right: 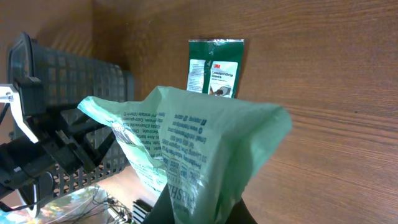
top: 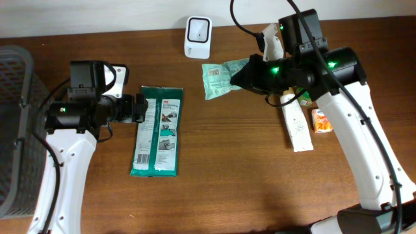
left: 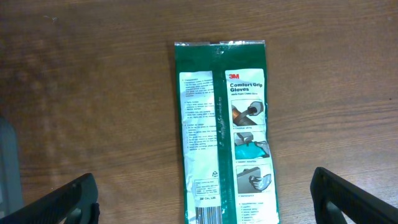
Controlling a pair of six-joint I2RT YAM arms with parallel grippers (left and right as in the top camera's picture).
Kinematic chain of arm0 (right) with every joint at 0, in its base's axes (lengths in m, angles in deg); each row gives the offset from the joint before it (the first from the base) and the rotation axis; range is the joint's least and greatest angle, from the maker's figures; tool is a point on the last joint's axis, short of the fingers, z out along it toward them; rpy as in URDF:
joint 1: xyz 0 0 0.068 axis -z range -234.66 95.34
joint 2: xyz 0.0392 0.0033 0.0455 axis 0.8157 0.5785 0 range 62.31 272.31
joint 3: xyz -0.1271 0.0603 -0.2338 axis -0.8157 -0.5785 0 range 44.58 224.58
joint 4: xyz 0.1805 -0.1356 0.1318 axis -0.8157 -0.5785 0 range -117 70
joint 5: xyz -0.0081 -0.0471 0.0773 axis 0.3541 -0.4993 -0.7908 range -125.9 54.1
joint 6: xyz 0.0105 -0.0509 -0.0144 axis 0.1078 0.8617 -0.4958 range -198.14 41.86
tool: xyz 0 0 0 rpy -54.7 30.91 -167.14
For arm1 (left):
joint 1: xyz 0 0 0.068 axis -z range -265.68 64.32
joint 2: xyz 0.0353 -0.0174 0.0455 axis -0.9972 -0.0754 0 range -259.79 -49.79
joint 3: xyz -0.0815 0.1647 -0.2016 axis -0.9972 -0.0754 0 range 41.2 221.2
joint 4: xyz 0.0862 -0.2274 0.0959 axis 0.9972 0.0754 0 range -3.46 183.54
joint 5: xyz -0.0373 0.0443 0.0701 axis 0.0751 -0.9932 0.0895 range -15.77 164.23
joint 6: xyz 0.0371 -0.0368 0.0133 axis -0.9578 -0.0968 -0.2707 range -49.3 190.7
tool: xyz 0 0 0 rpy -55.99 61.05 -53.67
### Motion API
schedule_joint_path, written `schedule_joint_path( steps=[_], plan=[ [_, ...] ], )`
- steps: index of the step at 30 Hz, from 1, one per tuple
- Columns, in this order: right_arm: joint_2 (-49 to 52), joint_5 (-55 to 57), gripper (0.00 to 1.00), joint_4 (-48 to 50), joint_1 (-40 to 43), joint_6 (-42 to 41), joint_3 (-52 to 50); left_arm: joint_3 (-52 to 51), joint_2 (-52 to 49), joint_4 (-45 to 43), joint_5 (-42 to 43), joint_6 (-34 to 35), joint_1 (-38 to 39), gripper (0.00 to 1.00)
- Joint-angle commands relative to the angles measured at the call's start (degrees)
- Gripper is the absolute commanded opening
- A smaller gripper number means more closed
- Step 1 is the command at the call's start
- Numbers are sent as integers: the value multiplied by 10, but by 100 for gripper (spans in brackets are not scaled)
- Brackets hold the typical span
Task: Scan the item barcode
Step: 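Lift the wipes pouch with the right gripper toward the scanner, then hold the wipes pouch up to the white scanner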
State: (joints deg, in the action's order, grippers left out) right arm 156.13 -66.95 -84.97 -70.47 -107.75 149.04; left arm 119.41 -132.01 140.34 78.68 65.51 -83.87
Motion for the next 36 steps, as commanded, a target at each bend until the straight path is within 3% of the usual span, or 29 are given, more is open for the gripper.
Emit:
schedule_joint_path(
  steps=[1, 8, 11, 14, 16, 19, 24, 28, 36],
  plan=[
    [-7, 2, 4, 3, -3, 0, 11, 2, 0, -1, 1, -11, -2, 99],
    [28, 35, 4, 37, -15, 7, 76, 2, 0, -1, 1, -11, -2, 99],
    [113, 137, 4, 14, -52, 28, 195, 2, 0, -1, 1, -11, -2, 99],
    [248, 323, 4, -1, -90, 71, 369, 2, 0, -1, 1, -12, -2, 99],
    [299, 477, 4, 84, -105, 131, 383, 2, 0, -1, 1, -11, -2, 99],
    [367, 579, 4, 237, -113, 271, 382, 2, 0, -1, 1, -11, -2, 99],
    [473, 589, 4, 479, -112, 595, 381, 2, 0, -1, 1, -12, -2, 99],
    [534, 591, 4, 533, -111, 765, 381, 2, 0, -1, 1, -12, -2, 99],
    [563, 594, 4, 564, -111, 778, 381, 2, 0, -1, 1, -11, -2, 99]
  ],
)
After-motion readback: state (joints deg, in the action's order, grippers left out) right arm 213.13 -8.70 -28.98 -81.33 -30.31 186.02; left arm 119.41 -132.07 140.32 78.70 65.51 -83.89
